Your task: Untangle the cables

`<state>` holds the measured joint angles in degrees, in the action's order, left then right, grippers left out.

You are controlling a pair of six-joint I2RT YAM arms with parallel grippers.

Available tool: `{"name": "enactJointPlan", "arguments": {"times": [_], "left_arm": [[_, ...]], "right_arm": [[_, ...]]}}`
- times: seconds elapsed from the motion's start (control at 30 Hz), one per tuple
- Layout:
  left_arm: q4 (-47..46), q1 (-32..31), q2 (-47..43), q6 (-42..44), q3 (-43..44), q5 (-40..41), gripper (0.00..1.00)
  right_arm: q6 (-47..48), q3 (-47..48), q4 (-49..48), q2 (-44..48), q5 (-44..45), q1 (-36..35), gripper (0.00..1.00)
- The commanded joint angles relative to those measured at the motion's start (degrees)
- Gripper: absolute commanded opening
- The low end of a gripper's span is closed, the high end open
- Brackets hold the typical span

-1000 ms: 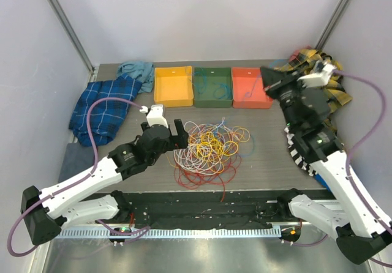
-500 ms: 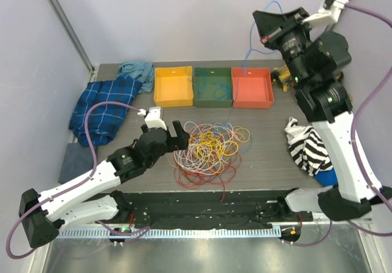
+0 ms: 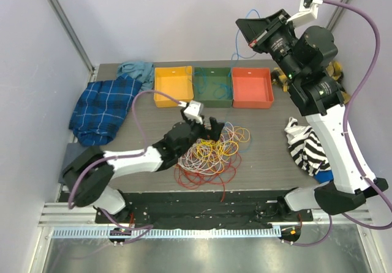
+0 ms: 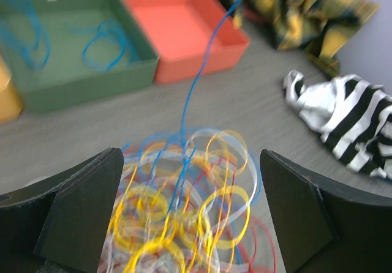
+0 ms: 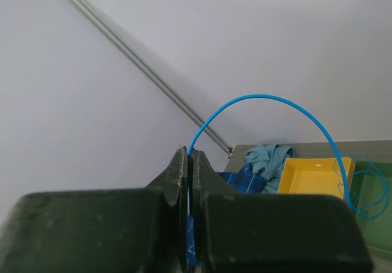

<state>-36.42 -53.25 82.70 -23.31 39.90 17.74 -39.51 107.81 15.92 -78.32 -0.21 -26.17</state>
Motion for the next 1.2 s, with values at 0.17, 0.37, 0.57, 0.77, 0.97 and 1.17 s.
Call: {"name": "enactJointPlan", "arguments": {"times": [0.17, 0.37, 0.57, 0.77, 0.97, 1.17], "left_arm": [[-28.3, -0.4, 20.2, 6.7, 15.2, -6.9, 1.00], [-26.1, -0.1, 29.2, 8.0, 23.1, -5.1, 1.00], [-24.0, 1.6, 32.7, 9.2, 28.0, 0.2, 0.93], [-20.5, 3.7, 33.6, 11.7, 31.7, -0.6, 0.48], [-10.4, 4.6, 23.0, 13.6, 27.8, 2.1, 0.00], [22.3, 7.0, 9.1, 11.0, 41.4, 4.3, 0.00]], "right_arm": [[-4.5, -5.1, -3.0, 8.3, -4.4, -0.2, 0.01], [-5.0, -9.1, -2.5, 10.6, -5.1, -0.2, 0.01], [-5.1, -11.7, -2.6, 13.6, -5.2, -0.1, 0.01], [-6.5, -13.8, -2.7, 15.7, -5.9, -0.2, 0.01], [-2.8, -16.6, -0.1, 20.0, -0.6, -0.2, 0.01], [-0.3, -22.9, 2.3, 24.2, 5.7, -0.1, 0.03]]}}
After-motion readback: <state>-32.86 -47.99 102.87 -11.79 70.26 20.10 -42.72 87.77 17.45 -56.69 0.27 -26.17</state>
